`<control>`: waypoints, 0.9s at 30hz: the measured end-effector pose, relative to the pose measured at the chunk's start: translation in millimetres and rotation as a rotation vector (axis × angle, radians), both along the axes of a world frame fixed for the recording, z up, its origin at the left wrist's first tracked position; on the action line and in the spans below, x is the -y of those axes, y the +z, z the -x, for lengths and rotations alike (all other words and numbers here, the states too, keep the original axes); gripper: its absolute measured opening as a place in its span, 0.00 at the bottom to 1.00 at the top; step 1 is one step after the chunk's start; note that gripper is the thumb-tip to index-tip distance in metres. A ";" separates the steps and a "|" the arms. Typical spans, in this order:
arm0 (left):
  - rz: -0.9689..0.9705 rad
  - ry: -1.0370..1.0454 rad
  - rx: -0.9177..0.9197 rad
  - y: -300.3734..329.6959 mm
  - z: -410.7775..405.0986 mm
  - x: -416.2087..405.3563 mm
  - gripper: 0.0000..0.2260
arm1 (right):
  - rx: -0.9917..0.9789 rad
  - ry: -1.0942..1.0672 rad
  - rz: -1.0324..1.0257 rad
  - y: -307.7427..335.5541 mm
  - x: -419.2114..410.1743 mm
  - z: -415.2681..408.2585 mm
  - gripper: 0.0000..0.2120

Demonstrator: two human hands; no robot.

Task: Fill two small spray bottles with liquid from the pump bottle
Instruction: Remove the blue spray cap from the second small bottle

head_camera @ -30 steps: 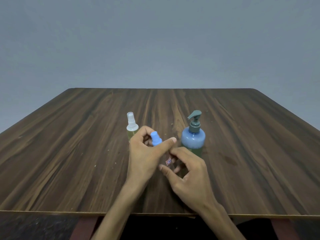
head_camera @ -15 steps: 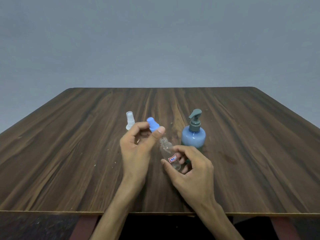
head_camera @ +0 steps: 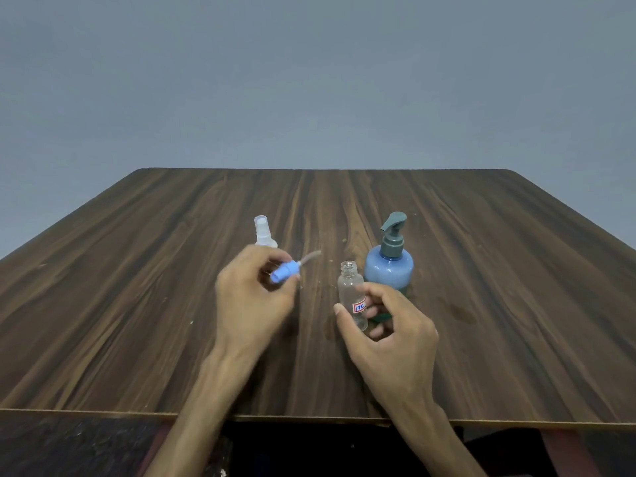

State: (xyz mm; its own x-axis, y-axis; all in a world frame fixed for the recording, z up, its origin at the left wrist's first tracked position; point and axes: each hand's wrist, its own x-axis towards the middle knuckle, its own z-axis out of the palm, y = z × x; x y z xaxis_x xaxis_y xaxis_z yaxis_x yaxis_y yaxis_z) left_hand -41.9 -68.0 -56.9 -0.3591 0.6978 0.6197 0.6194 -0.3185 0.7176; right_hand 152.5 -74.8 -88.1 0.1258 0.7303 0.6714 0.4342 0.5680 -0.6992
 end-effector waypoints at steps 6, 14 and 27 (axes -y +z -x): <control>0.310 0.010 -0.183 -22.3 -5.3 -13.1 0.11 | 0.008 0.035 0.098 -4.1 -3.8 0.8 0.16; 0.233 -0.015 -0.206 -23.7 -6.0 -7.9 0.14 | 0.002 0.053 0.152 -4.2 -4.4 1.4 0.17; 0.195 -0.477 0.131 -19.6 -38.5 -0.7 0.14 | -0.022 0.113 0.167 -0.2 -1.9 2.1 0.15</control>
